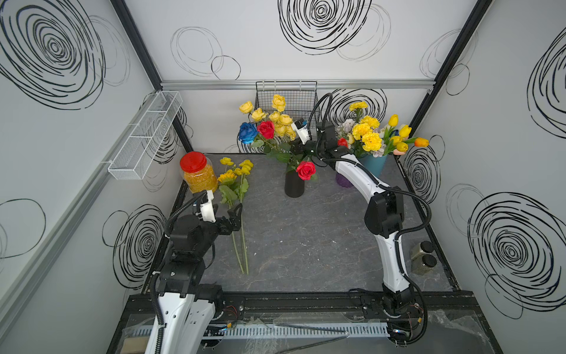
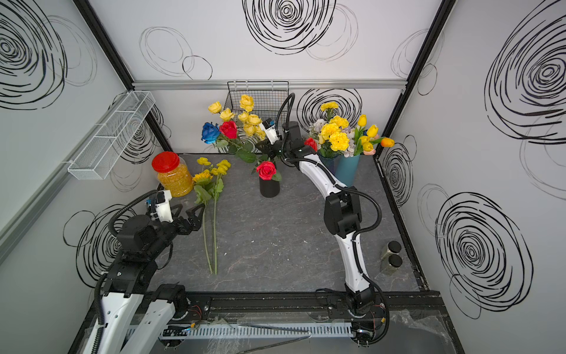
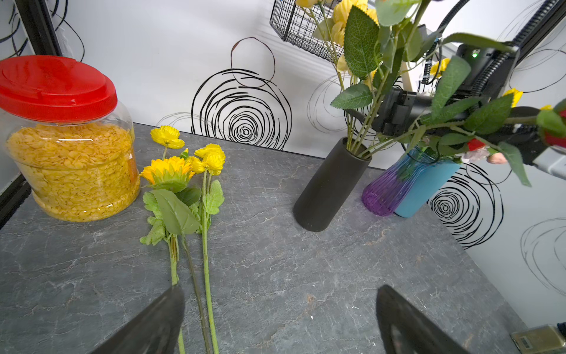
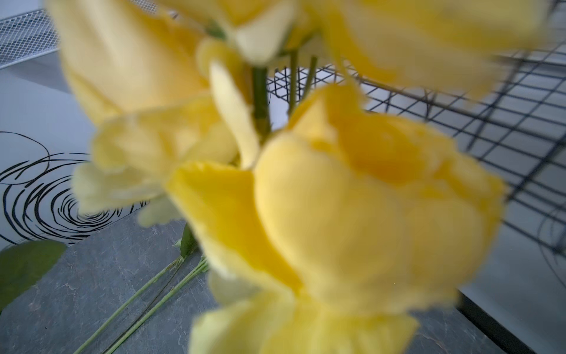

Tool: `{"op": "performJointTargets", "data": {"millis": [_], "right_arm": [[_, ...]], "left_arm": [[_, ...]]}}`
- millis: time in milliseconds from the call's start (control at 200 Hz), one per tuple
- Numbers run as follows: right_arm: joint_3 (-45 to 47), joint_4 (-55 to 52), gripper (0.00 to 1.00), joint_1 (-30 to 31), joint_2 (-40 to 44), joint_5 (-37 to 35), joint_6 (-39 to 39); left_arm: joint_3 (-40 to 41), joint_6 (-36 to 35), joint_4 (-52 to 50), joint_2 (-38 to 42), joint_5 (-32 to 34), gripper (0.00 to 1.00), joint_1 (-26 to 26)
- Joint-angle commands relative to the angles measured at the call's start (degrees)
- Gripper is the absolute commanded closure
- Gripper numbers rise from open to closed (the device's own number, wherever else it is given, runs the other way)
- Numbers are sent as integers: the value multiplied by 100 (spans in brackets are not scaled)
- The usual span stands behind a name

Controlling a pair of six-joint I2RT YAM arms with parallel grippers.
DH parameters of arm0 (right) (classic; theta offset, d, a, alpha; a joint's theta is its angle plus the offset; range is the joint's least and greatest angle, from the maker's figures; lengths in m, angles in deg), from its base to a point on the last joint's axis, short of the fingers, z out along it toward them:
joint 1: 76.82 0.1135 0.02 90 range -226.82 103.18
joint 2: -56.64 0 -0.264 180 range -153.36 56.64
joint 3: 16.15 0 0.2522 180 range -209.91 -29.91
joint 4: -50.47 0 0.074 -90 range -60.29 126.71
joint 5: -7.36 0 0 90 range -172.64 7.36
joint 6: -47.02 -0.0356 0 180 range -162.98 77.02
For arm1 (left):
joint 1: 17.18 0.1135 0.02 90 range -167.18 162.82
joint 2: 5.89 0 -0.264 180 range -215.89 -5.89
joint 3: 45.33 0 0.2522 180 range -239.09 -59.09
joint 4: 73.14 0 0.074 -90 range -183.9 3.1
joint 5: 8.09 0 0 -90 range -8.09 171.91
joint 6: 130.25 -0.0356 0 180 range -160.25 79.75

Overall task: Pick out yellow flowers from the vase
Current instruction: Pick up the flower from the vase.

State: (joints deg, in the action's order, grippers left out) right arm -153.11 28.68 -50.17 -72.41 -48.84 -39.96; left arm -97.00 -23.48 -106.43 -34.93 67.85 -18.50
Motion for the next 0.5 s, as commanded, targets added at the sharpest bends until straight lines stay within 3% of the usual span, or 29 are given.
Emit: {"op": "performJointTargets", "data": {"millis": [0,495], "right_arm": [[164,445,86,-32,470,-100,-65],[566,870,89,42,1018,-300,-56]], "left_arm": [[40,41,268,0,-61,1,44],[47,39,277,16,-61,1,44]]}}
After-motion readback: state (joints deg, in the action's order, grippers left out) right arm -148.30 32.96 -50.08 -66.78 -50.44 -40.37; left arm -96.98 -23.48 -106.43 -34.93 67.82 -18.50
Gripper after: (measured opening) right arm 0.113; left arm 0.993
